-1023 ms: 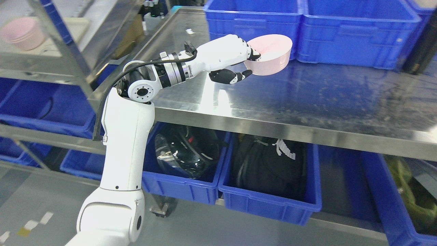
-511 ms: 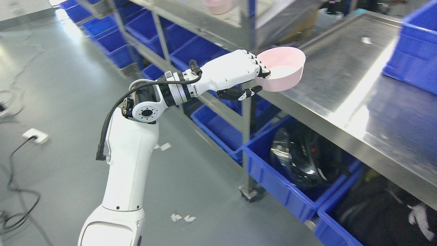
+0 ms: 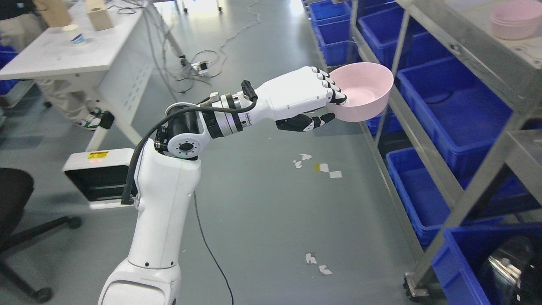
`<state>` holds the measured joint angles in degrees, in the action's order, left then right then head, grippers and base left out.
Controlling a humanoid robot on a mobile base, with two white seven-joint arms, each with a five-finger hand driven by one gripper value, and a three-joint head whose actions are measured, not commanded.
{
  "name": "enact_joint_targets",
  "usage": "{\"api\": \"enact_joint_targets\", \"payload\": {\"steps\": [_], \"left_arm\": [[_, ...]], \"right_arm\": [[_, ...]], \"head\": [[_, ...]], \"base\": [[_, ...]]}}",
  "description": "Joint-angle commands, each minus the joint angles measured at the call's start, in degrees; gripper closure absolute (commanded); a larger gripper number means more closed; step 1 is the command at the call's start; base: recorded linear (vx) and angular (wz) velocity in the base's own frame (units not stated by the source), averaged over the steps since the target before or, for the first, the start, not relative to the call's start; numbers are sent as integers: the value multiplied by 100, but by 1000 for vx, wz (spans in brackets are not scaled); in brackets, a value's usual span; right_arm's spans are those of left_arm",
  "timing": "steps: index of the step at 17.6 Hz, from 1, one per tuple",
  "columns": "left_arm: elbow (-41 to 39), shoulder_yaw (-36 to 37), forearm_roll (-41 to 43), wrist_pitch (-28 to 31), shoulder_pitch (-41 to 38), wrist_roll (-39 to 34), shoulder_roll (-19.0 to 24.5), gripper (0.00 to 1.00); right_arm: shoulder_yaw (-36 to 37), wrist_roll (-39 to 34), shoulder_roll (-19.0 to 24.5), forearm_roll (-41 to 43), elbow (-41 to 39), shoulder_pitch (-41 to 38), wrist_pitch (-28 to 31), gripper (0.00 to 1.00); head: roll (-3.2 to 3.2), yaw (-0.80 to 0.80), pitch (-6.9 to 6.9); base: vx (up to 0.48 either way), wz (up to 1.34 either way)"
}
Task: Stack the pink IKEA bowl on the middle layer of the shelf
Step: 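Hold the pink bowl aloft in the left hand while the robot turns to another shelf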
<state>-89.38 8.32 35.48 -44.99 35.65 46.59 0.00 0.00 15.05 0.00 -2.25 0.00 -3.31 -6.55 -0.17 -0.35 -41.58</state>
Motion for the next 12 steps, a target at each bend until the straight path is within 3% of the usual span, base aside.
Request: {"api": "enact_joint_targets", "payload": {"steps": [1,4,12], "left_arm": [[-229,117,-59,-1,-32,-1,100,97],[-229,117,-94,-1,-32,-1,100,97],[-220,117,-120,-1,-23,-115,100,97]], "right_arm": [[-18,-2,-100,-3,-100,-3,-4,0],[-26,-2,-100,-3,-100,-3,-4,0],[-26,-2,-100,-3,-100,-3,-4,0]], "head": [[0,0,0],[0,0,0],[0,0,0]], "base": [[66,967],[92,536],[207,79]]}}
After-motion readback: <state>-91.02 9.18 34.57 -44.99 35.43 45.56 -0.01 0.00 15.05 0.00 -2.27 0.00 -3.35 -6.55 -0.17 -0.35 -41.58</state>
